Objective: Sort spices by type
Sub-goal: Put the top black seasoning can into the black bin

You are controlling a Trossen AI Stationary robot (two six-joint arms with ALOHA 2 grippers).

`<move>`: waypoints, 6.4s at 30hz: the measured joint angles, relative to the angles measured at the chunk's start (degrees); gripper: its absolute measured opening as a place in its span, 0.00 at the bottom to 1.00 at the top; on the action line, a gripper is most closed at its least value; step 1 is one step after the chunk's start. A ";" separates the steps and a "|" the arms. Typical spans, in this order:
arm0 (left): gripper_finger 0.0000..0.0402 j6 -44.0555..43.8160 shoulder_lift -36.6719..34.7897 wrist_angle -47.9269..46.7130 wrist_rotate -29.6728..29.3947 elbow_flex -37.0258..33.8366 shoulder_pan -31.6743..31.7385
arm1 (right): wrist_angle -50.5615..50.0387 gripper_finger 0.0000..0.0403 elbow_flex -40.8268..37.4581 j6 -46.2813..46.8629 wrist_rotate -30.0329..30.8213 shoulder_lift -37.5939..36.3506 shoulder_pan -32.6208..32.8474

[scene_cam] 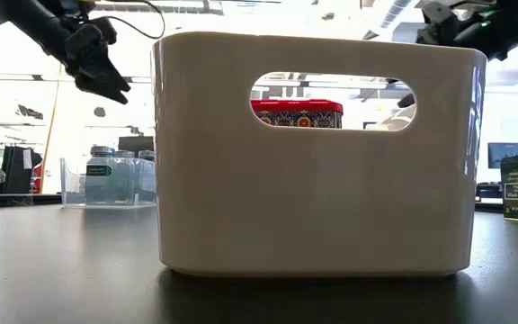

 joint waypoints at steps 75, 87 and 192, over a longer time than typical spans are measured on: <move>0.81 -2.94 -17.60 -2.28 -0.07 -4.01 -0.31 | -53.25 0.69 11.82 58.29 -19.15 27.56 6.78; 0.81 -2.57 -17.60 -2.27 -0.09 -4.01 -0.31 | -52.76 0.37 11.82 56.99 -19.15 27.57 6.78; 0.81 -2.55 -17.60 -2.86 -0.29 -4.01 -0.31 | -46.76 0.38 86.49 -56.81 -12.86 92.27 -16.11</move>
